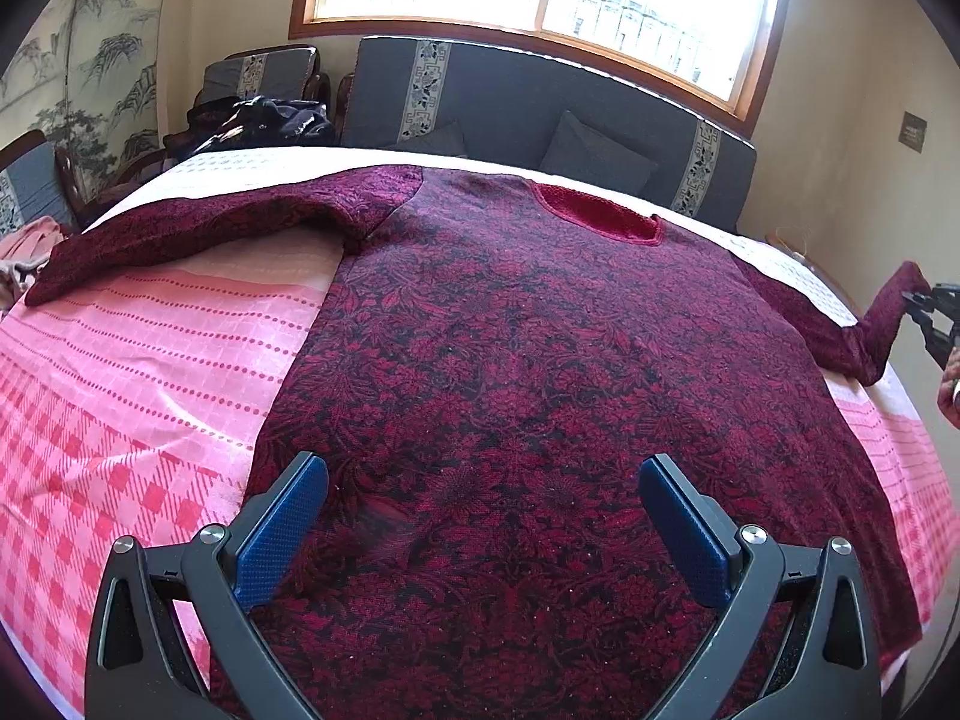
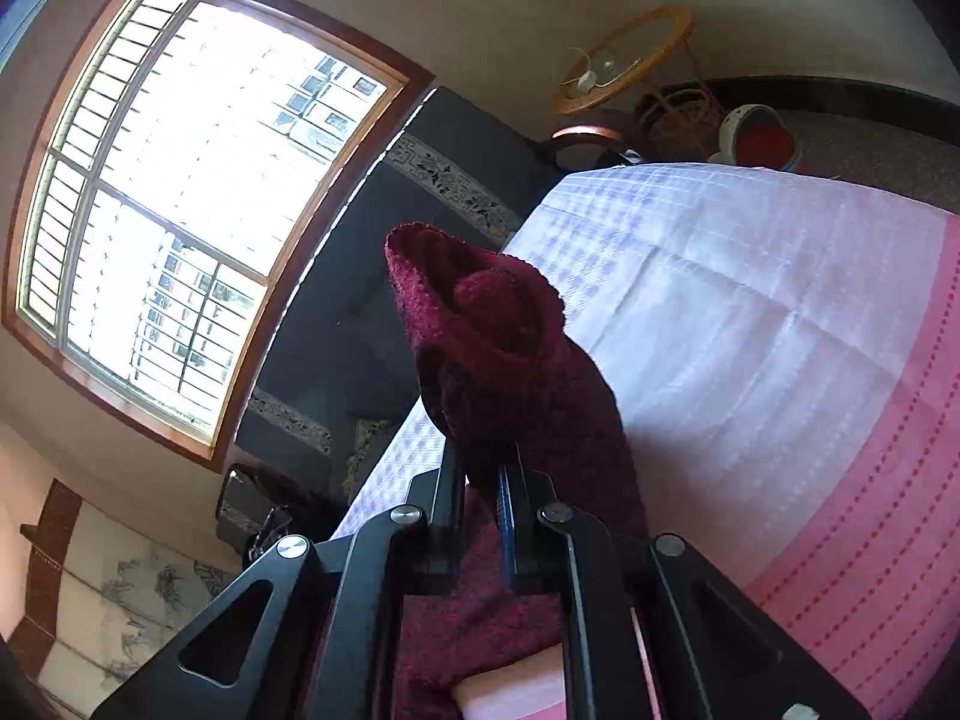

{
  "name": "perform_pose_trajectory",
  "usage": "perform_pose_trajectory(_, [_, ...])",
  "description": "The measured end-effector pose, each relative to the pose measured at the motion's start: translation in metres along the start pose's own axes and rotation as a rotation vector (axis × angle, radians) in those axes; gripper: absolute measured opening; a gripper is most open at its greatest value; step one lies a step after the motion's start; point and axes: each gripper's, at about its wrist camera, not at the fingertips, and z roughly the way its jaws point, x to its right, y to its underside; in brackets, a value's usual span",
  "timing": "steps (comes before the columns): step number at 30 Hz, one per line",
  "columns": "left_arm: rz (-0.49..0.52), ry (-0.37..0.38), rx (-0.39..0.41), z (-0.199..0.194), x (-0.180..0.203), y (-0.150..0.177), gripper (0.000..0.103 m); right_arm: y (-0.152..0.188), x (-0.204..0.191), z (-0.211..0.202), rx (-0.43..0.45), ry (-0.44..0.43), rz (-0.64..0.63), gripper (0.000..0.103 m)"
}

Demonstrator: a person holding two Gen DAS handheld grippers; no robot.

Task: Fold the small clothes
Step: 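Grasp the sweater's sleeve cuff with the right tool, then carry the held sleeve across the sweater body with the right tool, then release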

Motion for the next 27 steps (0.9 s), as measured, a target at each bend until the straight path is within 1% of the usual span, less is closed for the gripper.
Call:
perform_pose_trajectory(3, [-0.001, -0.002, 0.044, -0.019, -0.006, -0.008, 0.103, 0.038, -0.073, 0.024, -0.064, -0.095, -0.098, 0.009])
perform_pose_trajectory(5, [-0.005, 0.001, 0.072, -0.033, -0.014, -0.013, 0.103, 0.072, -0.114, 0.045, -0.126, -0.159, -0.138, 0.006])
perform_pose_trajectory(8, [-0.001, -0.017, 0.101, -0.051, -0.028, -0.020, 0.103, 0.132, -0.167, 0.076, -0.222, -0.219, -0.201, 0.006])
perform_pose_trajectory(11, [0.003, -0.043, 0.115, -0.062, -0.044, -0.021, 0.103, 0.193, -0.204, 0.108, -0.317, -0.261, -0.214, 0.005])
perform_pose_trajectory(13, [-0.006, -0.059, 0.119, -0.066, -0.056, -0.019, 0.103, 0.229, -0.222, 0.131, -0.385, -0.270, -0.222, 0.005])
perform_pose_trajectory(14, [-0.016, -0.062, 0.114, -0.067, -0.062, -0.018, 0.103, 0.241, -0.227, 0.137, -0.405, -0.274, -0.230, 0.005])
perform_pose_trajectory(15, [-0.029, -0.061, 0.107, -0.068, -0.068, -0.016, 0.103, 0.250, -0.232, 0.136, -0.396, -0.256, -0.269, 0.005])
perform_pose_trajectory(17, [-0.058, -0.053, 0.107, -0.071, -0.080, -0.013, 0.103, 0.252, -0.231, 0.126, -0.358, -0.206, -0.376, 0.008])
perform_pose_trajectory(18, [-0.070, -0.045, 0.113, -0.073, -0.086, -0.011, 0.103, 0.248, -0.225, 0.121, -0.361, -0.175, -0.410, 0.009])
perform_pose_trajectory(19, [-0.078, -0.036, 0.115, -0.074, -0.090, -0.009, 0.103, 0.238, -0.207, 0.111, -0.358, -0.169, -0.392, 0.012])
perform_pose_trajectory(21, [-0.088, -0.018, 0.099, -0.070, -0.095, -0.008, 0.103, 0.218, -0.165, 0.094, -0.367, -0.187, -0.246, 0.032])
perform_pose_trajectory(22, [-0.093, -0.008, 0.086, -0.066, -0.096, -0.008, 0.103, 0.205, -0.142, 0.087, -0.355, -0.166, -0.187, 0.053])
perform_pose_trajectory(23, [-0.098, 0.006, 0.075, -0.063, -0.097, -0.008, 0.103, 0.192, -0.122, 0.082, -0.316, -0.124, -0.146, 0.055])
perform_pose_trajectory(24, [-0.104, 0.021, 0.066, -0.059, -0.096, -0.008, 0.103, 0.180, -0.103, 0.078, -0.291, -0.099, -0.091, 0.055])
perform_pose_trajectory(26, [-0.108, 0.035, 0.054, -0.052, -0.093, -0.009, 0.103, 0.161, -0.074, 0.085, -0.309, -0.122, 0.053, 0.055])
perform_pose_trajectory(27, [-0.108, 0.037, 0.049, -0.049, -0.091, -0.008, 0.103, 0.156, -0.066, 0.091, -0.310, -0.104, 0.089, 0.055])
